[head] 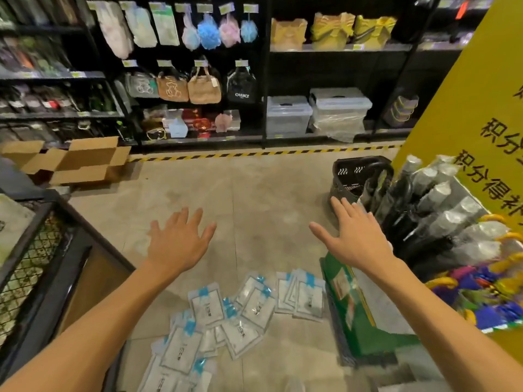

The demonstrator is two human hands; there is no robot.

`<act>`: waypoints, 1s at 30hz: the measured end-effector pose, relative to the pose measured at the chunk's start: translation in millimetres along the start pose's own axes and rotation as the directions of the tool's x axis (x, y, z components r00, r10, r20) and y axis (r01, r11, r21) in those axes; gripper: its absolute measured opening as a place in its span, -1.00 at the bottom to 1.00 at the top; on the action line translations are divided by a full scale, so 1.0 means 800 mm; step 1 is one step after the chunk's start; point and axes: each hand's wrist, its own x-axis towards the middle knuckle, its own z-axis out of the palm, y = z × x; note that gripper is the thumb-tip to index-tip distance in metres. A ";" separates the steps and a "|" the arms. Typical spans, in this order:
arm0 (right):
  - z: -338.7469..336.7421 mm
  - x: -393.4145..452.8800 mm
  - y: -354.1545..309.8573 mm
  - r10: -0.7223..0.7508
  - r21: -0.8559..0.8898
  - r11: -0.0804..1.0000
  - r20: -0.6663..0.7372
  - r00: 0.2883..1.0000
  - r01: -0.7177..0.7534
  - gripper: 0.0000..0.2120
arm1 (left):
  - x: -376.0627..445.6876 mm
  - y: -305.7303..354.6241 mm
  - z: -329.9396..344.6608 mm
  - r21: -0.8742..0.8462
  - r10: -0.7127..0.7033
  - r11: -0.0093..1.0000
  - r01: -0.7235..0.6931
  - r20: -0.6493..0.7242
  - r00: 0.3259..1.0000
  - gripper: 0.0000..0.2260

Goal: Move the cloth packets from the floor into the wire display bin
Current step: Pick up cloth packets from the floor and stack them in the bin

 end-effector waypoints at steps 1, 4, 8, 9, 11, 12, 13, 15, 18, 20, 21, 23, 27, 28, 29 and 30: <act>0.011 0.013 0.004 0.001 -0.001 1.000 0.000 1.000 -0.001 -0.09 | 0.012 0.001 0.007 0.005 0.011 1.000 -0.011 0.011 1.000 -0.39; 0.050 0.052 0.017 0.001 0.013 1.000 0.006 1.000 -0.001 -0.08 | 0.048 0.004 0.034 0.019 0.000 1.000 -0.001 0.028 1.000 -0.38; 0.103 0.110 0.037 -0.009 0.040 0.999 -0.032 0.999 0.010 -0.11 | 0.094 0.011 0.074 0.065 -0.040 0.997 0.035 0.078 0.996 -0.39; 0.117 0.124 0.043 -0.014 0.044 0.999 -0.035 0.999 0.016 -0.12 | 0.106 0.013 0.084 0.083 -0.040 0.996 0.034 0.077 0.996 -0.39; 0.145 0.151 0.055 -0.025 0.039 0.999 -0.027 0.999 0.026 -0.14 | 0.131 0.015 0.106 0.119 -0.026 0.993 0.017 0.069 0.997 -0.39; 0.160 0.162 0.061 -0.028 0.034 0.999 -0.018 0.999 0.029 -0.14 | 0.142 0.016 0.117 0.138 -0.021 0.990 0.010 0.075 0.997 -0.38; 0.175 0.173 0.067 -0.030 0.032 0.999 -0.010 0.999 0.030 -0.15 | 0.153 0.018 0.129 0.154 -0.019 0.988 0.006 0.081 0.997 -0.36; 0.206 0.192 0.079 -0.027 0.035 0.999 0.009 1.000 0.026 -0.15 | 0.173 0.021 0.155 0.182 -0.012 0.983 -0.006 0.096 0.995 -0.31; 0.257 0.213 0.092 -0.002 0.033 0.999 0.032 0.999 0.001 -0.16 | 0.198 0.026 0.200 0.227 0.009 0.973 -0.039 0.132 0.991 -0.34; 0.296 0.222 0.096 0.026 0.044 0.999 0.037 0.999 -0.028 -0.16 | 0.214 0.024 0.239 0.241 0.029 0.968 -0.070 0.170 0.985 -0.37; 0.318 0.226 0.097 0.041 0.043 0.998 0.041 0.998 -0.042 -0.15 | 0.223 0.024 0.259 0.240 0.039 0.967 -0.082 0.181 0.983 -0.37; 0.366 0.231 0.097 0.061 0.029 0.998 0.064 0.996 -0.063 -0.15 | 0.241 0.021 0.303 0.245 0.057 0.963 -0.111 0.215 0.975 -0.37; 0.477 0.230 0.099 0.110 0.007 0.994 0.122 0.986 -0.112 -0.14 | 0.276 0.009 0.417 0.244 0.123 0.950 -0.196 0.284 0.951 -0.41; 0.509 0.228 0.100 0.121 0.008 0.992 0.140 0.983 -0.123 -0.14 | 0.284 0.004 0.449 0.237 0.132 0.949 -0.206 0.294 0.947 -0.41; 0.542 0.224 0.100 0.126 0.008 0.992 0.150 0.981 -0.129 -0.15 | 0.291 -0.001 0.484 0.234 0.136 0.948 -0.215 0.313 0.940 -0.41; 0.577 0.219 0.101 0.129 0.005 0.991 0.151 0.980 -0.131 -0.15 | 0.297 -0.009 0.521 0.239 0.140 0.944 -0.228 0.337 0.931 -0.41</act>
